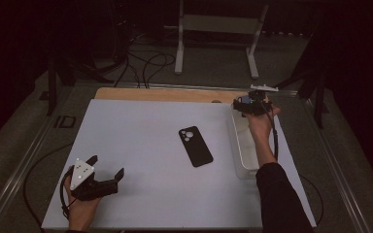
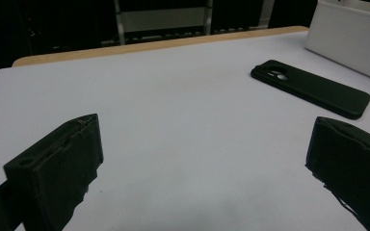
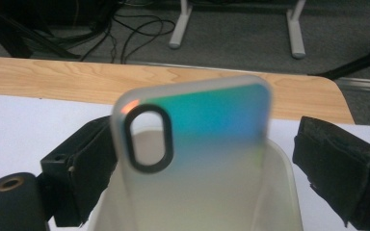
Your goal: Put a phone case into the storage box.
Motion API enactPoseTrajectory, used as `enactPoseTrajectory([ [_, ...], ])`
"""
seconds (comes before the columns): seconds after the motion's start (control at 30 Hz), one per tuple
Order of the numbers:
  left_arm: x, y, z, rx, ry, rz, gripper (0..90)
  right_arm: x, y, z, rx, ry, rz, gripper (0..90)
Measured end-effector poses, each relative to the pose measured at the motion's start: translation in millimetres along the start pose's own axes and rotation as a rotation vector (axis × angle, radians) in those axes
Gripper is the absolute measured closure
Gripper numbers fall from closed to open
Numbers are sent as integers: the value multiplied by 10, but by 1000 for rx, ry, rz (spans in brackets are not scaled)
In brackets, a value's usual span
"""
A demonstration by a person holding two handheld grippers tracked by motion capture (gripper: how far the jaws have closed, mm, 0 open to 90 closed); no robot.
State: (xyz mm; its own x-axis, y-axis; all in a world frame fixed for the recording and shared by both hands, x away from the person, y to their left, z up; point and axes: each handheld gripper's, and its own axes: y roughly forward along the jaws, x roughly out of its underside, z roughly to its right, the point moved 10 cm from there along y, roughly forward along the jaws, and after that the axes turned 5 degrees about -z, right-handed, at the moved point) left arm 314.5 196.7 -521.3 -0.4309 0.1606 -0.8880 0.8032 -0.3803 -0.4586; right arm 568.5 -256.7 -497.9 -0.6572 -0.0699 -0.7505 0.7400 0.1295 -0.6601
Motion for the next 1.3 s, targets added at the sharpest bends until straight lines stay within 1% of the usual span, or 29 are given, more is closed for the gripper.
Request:
enactPoseTrajectory([
  [0.3, -1, -1, -1, -1, 0, 0, 0, -66, -94, -6, -5, -10, 36, 92],
  [0.4, 4, 2, -1, -3, 2, -5, 0, -74, -133, -48, -18, -18, 41, 93],
  [0.5, 1, 2, 2, -2, 3, -3, 0, -88, -194, -114, -40, -29, 49, 93],
  [0.67, -2, 3, 3, -4, 3, -3, 0, -119, -319, -269, -74, -68, 67, 93],
  [0.93, -5, 7, 12, -3, 5, -4, 0, -119, -505, -617, -150, -151, 92, 93],
  [1.03, -3, 5, 10, -5, 4, -4, 0, -105, -572, -728, -180, -161, 100, 93],
  [1.1, -3, 1, 11, -5, 6, -3, 0, -71, -619, -817, -210, -163, 97, 93],
  [1.3, -5, -9, 8, -7, 6, -1, 0, 8, -744, -973, -254, -189, 103, 93],
])
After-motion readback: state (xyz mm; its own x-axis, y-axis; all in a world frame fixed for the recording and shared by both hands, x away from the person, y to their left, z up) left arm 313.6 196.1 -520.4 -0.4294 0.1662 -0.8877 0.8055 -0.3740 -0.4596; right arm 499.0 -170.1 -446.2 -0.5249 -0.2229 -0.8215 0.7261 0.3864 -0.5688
